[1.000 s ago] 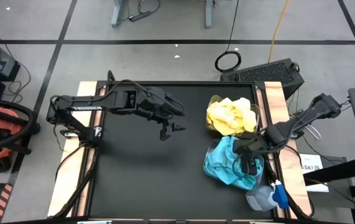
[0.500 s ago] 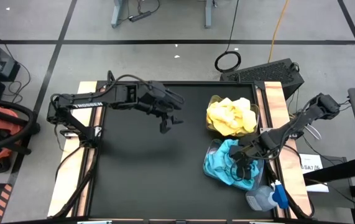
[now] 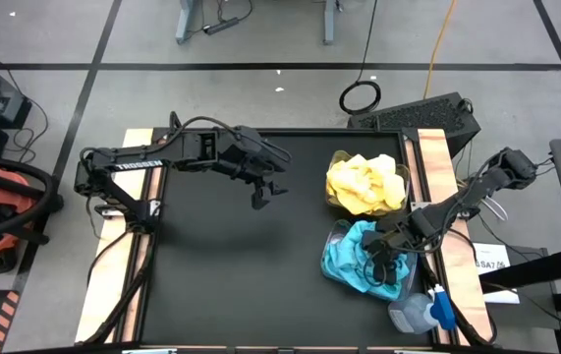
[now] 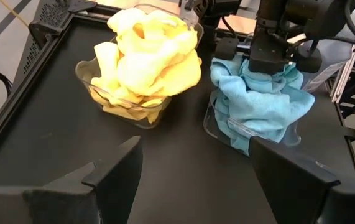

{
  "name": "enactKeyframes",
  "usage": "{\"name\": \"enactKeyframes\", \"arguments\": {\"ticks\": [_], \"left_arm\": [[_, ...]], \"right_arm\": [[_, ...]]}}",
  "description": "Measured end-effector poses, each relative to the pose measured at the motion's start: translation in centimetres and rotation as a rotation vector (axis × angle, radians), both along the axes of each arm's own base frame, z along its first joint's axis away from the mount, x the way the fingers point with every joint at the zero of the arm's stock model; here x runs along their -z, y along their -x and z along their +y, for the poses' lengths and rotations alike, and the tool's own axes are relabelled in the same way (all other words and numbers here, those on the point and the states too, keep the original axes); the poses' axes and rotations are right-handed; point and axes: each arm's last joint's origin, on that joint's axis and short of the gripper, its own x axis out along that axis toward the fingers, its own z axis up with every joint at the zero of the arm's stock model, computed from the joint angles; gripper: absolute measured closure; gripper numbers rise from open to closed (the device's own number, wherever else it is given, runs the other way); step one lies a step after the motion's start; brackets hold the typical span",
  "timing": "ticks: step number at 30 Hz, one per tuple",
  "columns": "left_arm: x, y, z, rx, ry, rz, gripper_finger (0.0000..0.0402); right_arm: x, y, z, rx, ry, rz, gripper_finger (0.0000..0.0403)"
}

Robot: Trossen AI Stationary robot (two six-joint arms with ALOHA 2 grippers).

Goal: Sort microfiber towel by color & place in baskets
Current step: Put the blue microfiber cloth into the bottom transparent bin

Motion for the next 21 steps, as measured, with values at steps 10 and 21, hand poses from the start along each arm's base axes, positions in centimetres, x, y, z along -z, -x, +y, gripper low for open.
{"name": "enactKeyframes", "arguments": {"ticks": [10, 21], "left_arm": [[0.3, 0.3, 0.0, 0.002, 0.003, 0.048, 0.0103], [-3.2, 3.8, 0.1, -0.039, -0.136, -0.062, 0.0103]], "right_arm": [[-2.8, -0.4, 0.3, 0.004, -0.081, -0.083, 0.0266], [-10.4, -0.7, 0.4, -0.038, -0.151, -0.274, 0.0204]]}}
